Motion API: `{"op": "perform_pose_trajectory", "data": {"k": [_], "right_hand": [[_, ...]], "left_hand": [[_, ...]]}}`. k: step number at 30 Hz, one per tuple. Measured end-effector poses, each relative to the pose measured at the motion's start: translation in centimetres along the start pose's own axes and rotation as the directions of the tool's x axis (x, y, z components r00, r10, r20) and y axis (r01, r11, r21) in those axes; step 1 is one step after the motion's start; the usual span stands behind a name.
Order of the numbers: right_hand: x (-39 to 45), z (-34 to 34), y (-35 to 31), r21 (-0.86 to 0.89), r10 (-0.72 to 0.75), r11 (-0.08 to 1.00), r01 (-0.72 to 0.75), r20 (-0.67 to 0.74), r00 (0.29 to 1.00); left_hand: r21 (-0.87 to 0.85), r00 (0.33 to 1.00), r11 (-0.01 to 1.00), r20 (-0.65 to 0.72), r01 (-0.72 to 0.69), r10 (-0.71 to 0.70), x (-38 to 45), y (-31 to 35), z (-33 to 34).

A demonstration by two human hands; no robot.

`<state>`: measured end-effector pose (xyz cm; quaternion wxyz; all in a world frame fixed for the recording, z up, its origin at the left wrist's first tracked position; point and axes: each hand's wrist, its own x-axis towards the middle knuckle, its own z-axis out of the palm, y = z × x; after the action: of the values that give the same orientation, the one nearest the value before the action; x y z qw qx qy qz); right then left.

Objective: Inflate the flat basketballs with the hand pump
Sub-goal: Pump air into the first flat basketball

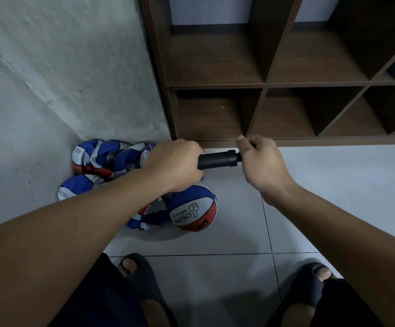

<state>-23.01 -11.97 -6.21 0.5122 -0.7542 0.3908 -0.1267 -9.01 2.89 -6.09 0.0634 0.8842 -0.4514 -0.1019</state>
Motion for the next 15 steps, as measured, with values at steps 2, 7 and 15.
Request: {"op": "perform_pose_trajectory", "data": {"k": [2, 7, 15], "right_hand": [[0.3, 0.0, 0.0, 0.05, 0.036, 0.998, -0.04, 0.068, 0.997], [1.1, -0.4, 0.0, 0.164, 0.098, 0.978, -0.126, 0.168, 0.981], [4.0, -4.5, 0.9, 0.208, 0.222, 0.955, -0.213, -0.023, 0.975]], "left_hand": [[-0.003, 1.0, 1.0, 0.013, -0.01, 0.01, 0.0, 0.1, -0.2], [0.004, 0.999, 0.999, 0.029, -0.044, 0.043, 0.2, 0.0, -0.6], [0.031, 0.996, 0.998, 0.071, 0.055, -0.058, 1.1, -3.0, -1.2]]}}
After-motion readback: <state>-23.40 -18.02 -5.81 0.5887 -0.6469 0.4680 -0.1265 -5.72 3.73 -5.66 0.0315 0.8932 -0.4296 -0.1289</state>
